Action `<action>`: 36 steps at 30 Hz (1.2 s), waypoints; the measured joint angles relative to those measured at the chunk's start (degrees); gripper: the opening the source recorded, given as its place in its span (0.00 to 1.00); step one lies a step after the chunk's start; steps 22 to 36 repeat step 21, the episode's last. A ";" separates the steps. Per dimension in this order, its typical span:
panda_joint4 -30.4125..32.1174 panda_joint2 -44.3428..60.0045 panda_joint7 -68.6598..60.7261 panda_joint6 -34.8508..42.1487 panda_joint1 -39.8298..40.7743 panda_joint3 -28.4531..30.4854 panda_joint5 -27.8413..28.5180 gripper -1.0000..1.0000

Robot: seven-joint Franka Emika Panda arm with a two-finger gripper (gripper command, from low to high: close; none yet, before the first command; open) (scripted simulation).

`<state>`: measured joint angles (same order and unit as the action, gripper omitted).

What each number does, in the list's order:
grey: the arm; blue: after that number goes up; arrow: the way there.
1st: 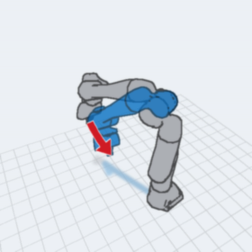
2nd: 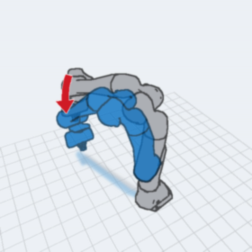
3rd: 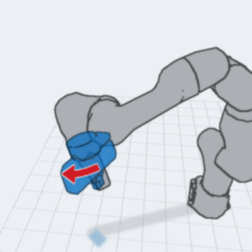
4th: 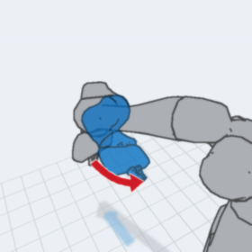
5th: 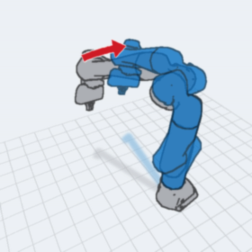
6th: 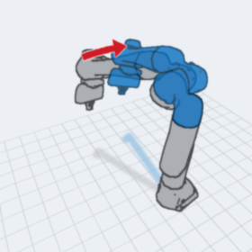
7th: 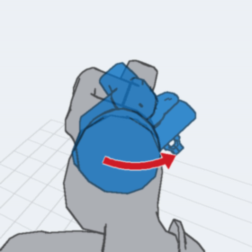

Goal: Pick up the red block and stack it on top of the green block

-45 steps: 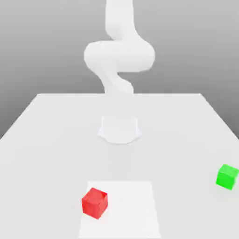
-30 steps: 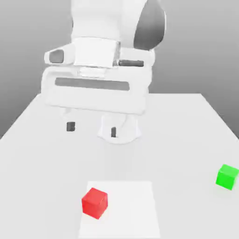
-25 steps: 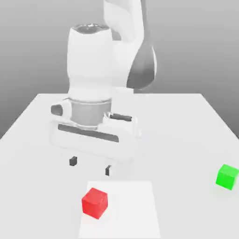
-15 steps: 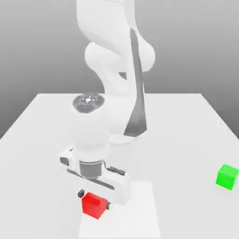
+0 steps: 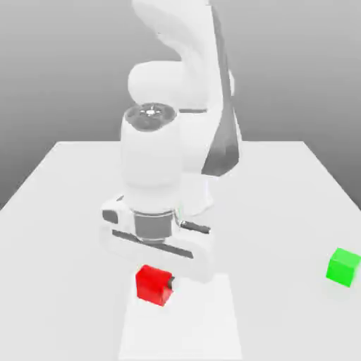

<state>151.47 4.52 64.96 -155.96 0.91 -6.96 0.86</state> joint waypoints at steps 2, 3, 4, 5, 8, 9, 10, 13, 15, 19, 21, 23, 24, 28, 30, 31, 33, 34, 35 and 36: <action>-0.72 -0.27 0.20 1.02 -4.76 -2.84 0.27 0.00; -1.09 -0.39 0.29 1.52 -7.15 -4.21 0.39 0.00; -1.45 -0.50 0.37 2.02 -9.55 -5.56 0.51 0.00; -1.82 -0.62 0.46 2.52 -11.95 -6.90 0.63 0.00; -2.92 -0.95 0.72 4.00 -19.18 -10.83 0.98 0.00; -3.29 -1.07 0.82 4.48 -21.59 -12.12 1.10 0.00; -3.66 -1.18 0.89 4.98 -24.02 -13.40 1.21 0.00; -4.53 0.66 2.35 4.16 -27.76 -14.94 3.22 0.00; -4.86 4.16 4.66 1.22 -28.71 -13.63 6.42 0.00; -5.19 9.29 7.95 -3.18 -30.83 -10.76 10.95 1.00; -5.19 9.29 7.95 -3.18 -30.83 -10.76 10.95 1.00; -5.19 9.29 7.95 -3.18 -30.83 -10.76 10.95 1.00; -5.19 9.29 7.95 -3.18 -30.83 -10.76 10.95 1.00; -5.19 9.29 7.95 -3.18 -30.83 -10.76 10.95 1.00; -5.19 9.29 7.95 -3.18 -30.83 -10.76 10.95 1.00; -5.19 9.29 7.95 -3.18 -30.83 -10.76 10.95 1.00; -5.19 9.29 7.95 -3.18 -30.83 -10.76 10.95 1.00; -5.19 9.29 7.95 -3.18 -30.83 -10.76 10.95 1.00; -5.19 9.29 7.95 -3.18 -30.83 -10.76 10.95 1.00; -5.19 9.29 7.95 -3.18 -30.83 -10.76 10.95 1.00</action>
